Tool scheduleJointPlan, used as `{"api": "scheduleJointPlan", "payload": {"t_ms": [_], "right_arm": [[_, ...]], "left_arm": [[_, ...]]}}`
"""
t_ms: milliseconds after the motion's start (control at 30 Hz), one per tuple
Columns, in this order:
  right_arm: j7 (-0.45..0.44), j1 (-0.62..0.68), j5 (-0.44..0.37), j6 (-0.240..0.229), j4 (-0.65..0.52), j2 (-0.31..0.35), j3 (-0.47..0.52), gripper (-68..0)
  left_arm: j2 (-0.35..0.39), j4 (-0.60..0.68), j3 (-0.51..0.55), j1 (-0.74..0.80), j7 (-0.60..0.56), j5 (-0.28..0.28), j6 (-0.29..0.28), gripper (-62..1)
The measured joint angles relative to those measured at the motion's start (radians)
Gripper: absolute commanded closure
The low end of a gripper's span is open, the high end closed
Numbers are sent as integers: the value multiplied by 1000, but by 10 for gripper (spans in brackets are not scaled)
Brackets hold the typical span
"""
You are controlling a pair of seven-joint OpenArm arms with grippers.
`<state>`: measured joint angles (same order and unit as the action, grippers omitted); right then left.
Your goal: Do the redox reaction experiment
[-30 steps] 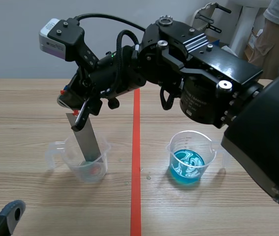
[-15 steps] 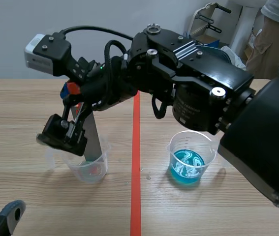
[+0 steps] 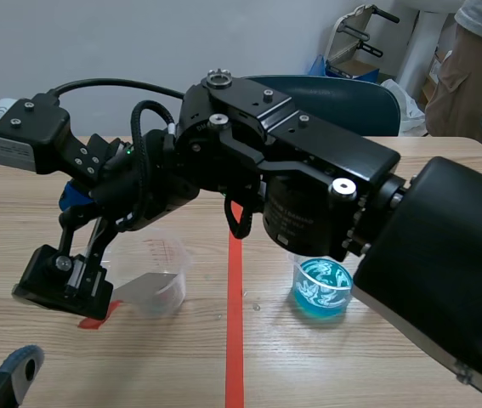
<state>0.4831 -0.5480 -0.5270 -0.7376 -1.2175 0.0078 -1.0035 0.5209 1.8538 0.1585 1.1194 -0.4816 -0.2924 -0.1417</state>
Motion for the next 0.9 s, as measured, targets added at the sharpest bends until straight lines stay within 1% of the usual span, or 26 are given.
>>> {"api": "scheduleJointPlan", "payload": {"t_ms": [200, 333, 433, 633, 700, 900], "right_arm": [[-17, 0, 0, 0, 0, 0, 0, -679], [-63, 0, 0, 0, 0, 0, 0, -679], [-80, 0, 0, 0, 0, 0, 0, -679], [-83, 0, 1, 2, 0, 0, 0, -679], [-83, 0, 1, 16, 0, 0, 0, -679], [-82, 0, 7, 16, 0, 0, 0, -679]], "left_arm": [[0, 0, 0, 0, 0, 0, 0, -623], [0, 0, 0, 0, 0, 0, 0, -623], [0, 0, 0, 0, 0, 0, 0, -623], [0, 0, 0, 0, 0, 0, 0, -623], [0, 0, 0, 0, 0, 0, 0, -623], [0, 0, 0, 0, 0, 0, 0, -623]]}}
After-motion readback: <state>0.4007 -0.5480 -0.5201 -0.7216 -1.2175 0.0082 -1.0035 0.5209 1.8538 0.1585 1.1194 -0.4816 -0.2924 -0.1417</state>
